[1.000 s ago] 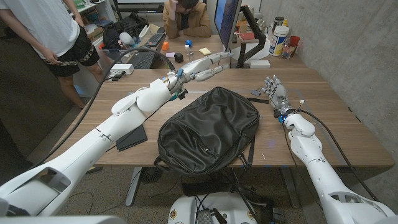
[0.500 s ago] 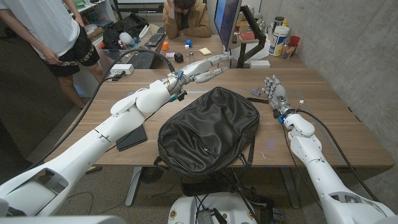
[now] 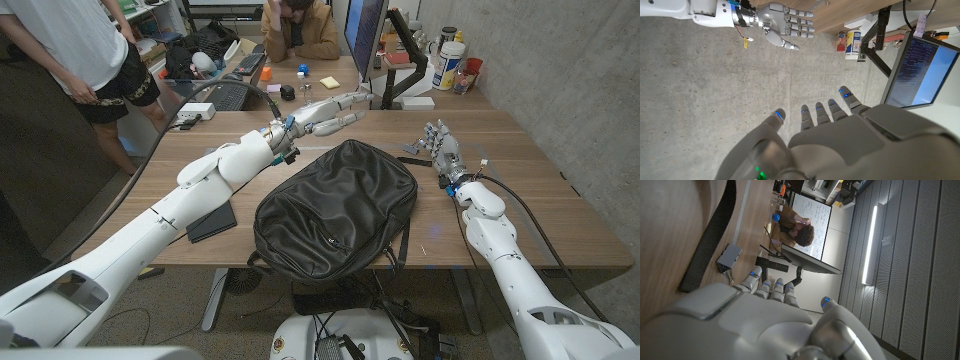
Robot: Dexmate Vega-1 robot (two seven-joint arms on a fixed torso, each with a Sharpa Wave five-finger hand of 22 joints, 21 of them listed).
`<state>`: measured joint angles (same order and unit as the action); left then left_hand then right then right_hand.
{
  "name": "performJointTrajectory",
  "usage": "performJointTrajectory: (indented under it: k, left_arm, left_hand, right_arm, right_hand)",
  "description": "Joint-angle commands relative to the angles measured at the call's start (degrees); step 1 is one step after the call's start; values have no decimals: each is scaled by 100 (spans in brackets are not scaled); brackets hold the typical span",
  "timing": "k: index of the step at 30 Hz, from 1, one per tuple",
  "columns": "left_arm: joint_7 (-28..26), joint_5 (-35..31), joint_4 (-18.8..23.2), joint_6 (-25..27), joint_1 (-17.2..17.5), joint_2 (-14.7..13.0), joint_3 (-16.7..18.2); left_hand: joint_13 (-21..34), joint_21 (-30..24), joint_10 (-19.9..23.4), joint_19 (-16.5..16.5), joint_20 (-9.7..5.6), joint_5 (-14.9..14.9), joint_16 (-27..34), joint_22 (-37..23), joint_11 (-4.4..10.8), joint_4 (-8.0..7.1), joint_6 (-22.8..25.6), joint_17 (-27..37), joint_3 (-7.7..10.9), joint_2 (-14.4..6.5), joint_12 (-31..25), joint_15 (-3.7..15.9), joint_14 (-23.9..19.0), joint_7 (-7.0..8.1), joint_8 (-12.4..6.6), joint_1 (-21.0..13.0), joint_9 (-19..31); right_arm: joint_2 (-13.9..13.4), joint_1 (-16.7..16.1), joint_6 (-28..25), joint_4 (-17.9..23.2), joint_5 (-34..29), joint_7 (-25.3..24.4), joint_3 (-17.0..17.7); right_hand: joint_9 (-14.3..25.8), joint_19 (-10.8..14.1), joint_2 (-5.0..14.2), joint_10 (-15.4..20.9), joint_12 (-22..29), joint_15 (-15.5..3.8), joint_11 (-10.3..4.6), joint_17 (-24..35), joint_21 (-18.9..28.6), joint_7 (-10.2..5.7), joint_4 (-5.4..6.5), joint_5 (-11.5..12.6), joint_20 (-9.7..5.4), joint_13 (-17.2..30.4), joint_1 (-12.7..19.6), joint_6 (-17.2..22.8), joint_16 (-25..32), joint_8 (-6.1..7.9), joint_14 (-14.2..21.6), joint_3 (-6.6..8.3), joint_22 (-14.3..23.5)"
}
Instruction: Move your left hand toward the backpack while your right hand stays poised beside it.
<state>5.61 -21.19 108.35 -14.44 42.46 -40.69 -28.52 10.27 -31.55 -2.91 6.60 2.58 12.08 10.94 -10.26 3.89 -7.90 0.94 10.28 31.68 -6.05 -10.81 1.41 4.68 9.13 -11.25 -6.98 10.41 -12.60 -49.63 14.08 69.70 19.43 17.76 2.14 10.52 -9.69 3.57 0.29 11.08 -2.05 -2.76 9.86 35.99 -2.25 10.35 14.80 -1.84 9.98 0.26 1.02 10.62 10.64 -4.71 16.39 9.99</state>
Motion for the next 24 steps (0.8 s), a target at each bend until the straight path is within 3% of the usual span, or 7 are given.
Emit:
performJointTrajectory:
  k: [1, 24]
  left_arm:
    - [59, -17, -11, 55, -10, -52, -20]
    - [233, -64, 121, 215, 2, -138, -64]
  left_hand:
    - [12, 14, 1, 29, 21, 41, 6, -21, 42, -9, 33, 16, -15, -16, -11, -24, 30, 10, -9, -88, 18]
    - [13, 50, -41, 43, 73, 42, -9, -25, 38, -30, 21, 19, -27, -27, 0, -40, 74, 83, 13, -99, 19]
  right_arm:
    - [4, 21, -16, -25, -19, -11, -16]
    - [-7, -39, -1, 40, 0, -15, 2]
  right_hand:
    - [16, -33, 579, 16, 43, -199, -27, 18, -42, -11, -3, 33, -512, 28, 20, 27, -2, 37, -52, 1, 26]
    - [17, -29, 588, 16, 43, -204, -31, 18, -71, -14, -2, 35, -520, 28, 22, 35, -3, 38, -50, 4, 27]
